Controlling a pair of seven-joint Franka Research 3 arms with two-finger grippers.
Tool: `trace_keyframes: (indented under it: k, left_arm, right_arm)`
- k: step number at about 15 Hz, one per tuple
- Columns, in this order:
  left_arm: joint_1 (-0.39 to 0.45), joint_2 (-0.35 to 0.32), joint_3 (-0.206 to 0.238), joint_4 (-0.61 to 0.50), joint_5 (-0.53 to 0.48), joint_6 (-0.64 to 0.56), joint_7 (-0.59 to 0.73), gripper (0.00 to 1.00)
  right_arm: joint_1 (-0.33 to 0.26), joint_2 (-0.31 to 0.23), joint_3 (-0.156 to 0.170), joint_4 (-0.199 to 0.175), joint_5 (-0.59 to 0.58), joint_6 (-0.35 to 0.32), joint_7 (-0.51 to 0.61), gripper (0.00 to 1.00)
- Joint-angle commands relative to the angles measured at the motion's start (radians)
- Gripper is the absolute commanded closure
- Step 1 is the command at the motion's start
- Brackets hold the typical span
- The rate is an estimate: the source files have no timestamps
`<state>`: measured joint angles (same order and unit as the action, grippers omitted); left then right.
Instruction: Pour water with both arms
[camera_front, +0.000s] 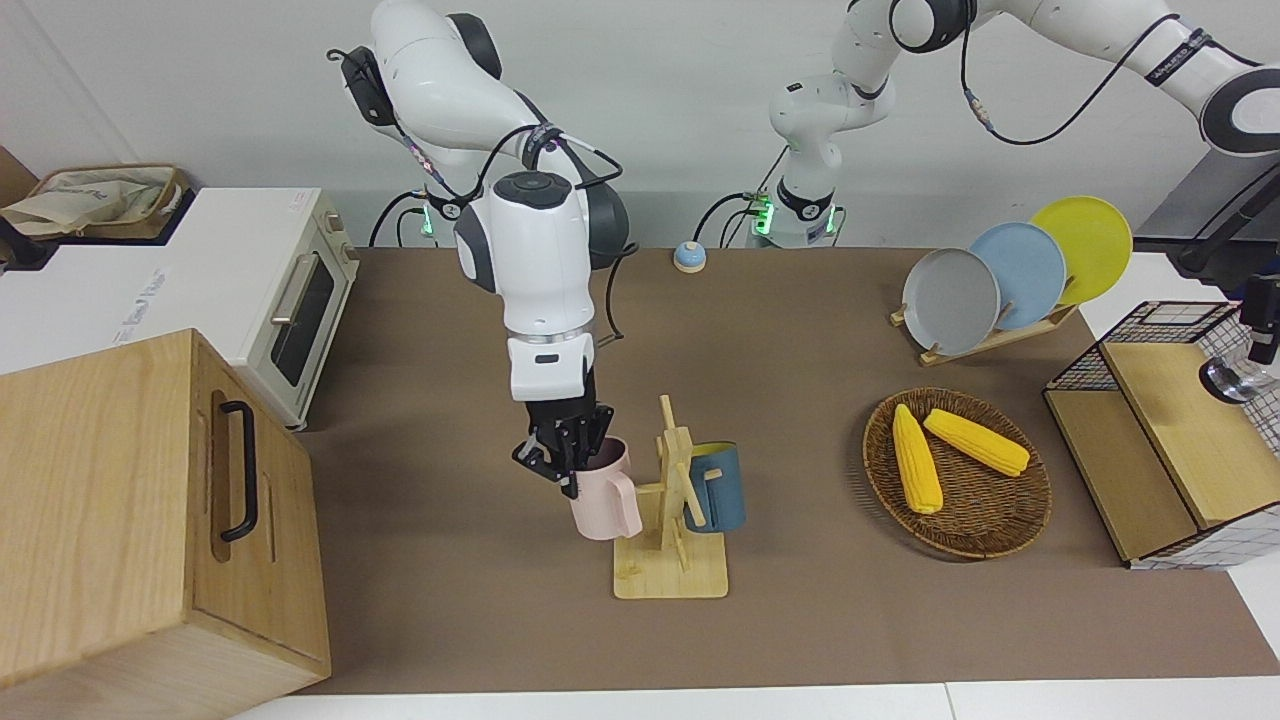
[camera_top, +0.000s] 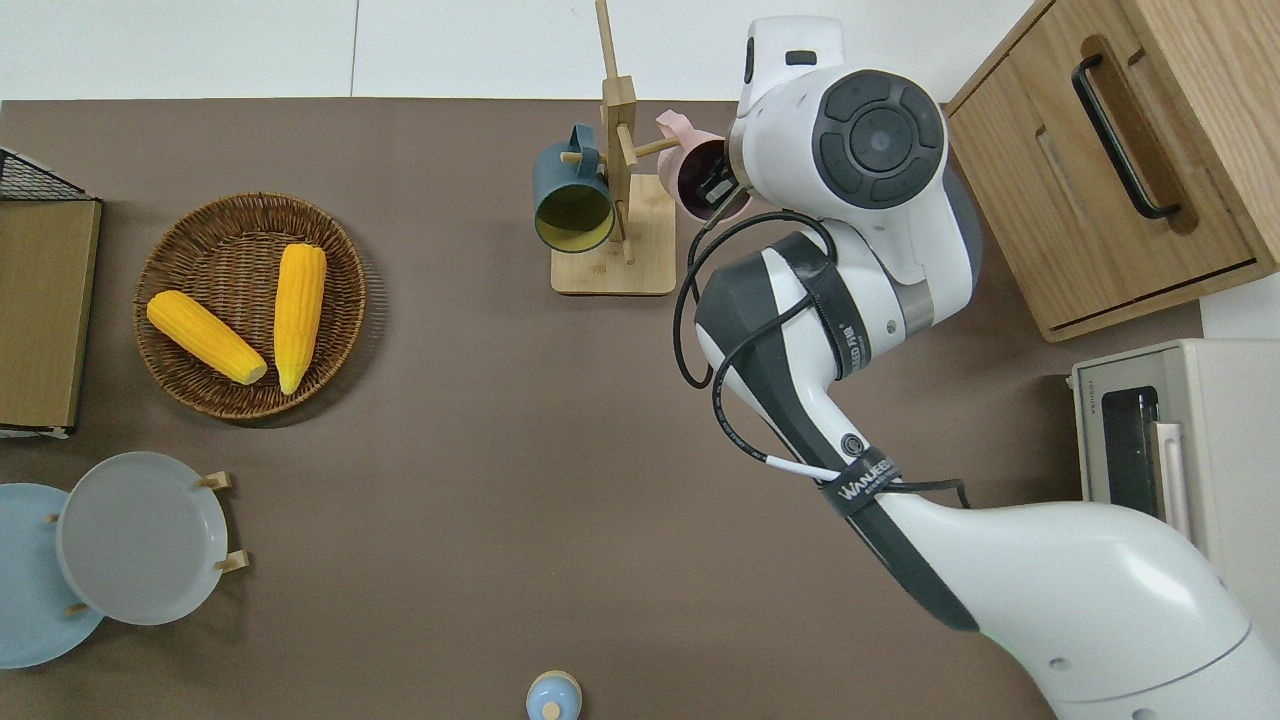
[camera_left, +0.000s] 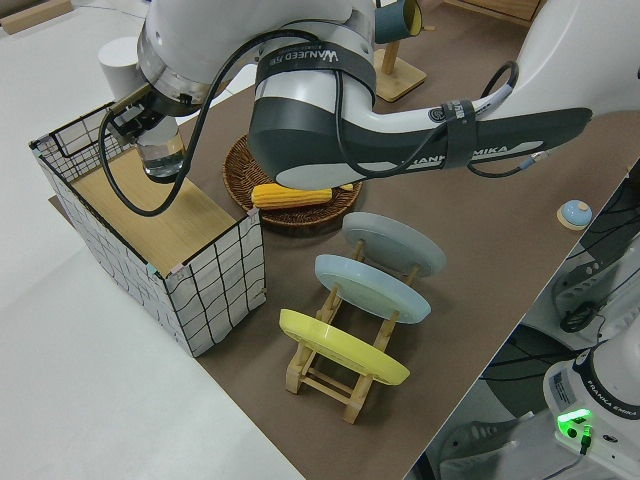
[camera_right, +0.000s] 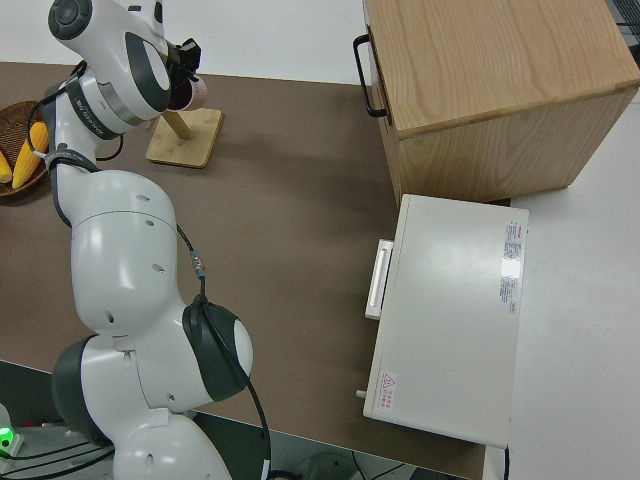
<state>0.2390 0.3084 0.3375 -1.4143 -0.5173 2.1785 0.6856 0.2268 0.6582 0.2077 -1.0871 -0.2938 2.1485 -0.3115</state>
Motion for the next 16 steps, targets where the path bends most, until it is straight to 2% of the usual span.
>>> trace_keyframes:
  k: [1,5,8,11,13,15,16]
  left_arm:
    - [-0.036,-0.069,0.002,0.014,0.083,-0.051,-0.104,1.0]
    - [-0.061,-0.127,-0.002,0.011,0.173,-0.112,-0.165,1.0]
    - [-0.086,-0.164,-0.003,-0.012,0.183,-0.132,-0.215,1.0]
    - [-0.089,-0.183,-0.008,-0.023,0.194,-0.134,-0.241,1.0]
    - [-0.09,-0.201,-0.012,-0.046,0.212,-0.134,-0.251,1.0]
    - [-0.118,-0.236,-0.021,-0.084,0.275,-0.132,-0.302,1.0]
    - [-0.136,-0.252,-0.031,-0.107,0.307,-0.131,-0.333,1.0]
  right_arm:
    - [-0.027,-0.018,0.01,0.001,0.035,-0.021,-0.044,0.986]
    - [-0.059,-0.026,0.018,0.001,0.041,-0.048,-0.078,0.986]
    - [-0.099,-0.043,0.021,-0.005,0.068,-0.052,-0.13,0.986]
    - [-0.139,-0.074,0.022,-0.01,0.076,-0.104,-0.195,0.986]
    - [-0.167,-0.104,0.024,-0.033,0.076,-0.127,-0.234,0.986]
    - [-0.19,-0.138,0.024,-0.065,0.076,-0.151,-0.258,0.986]
    - [-0.201,-0.165,0.022,-0.082,0.085,-0.191,-0.261,0.986]
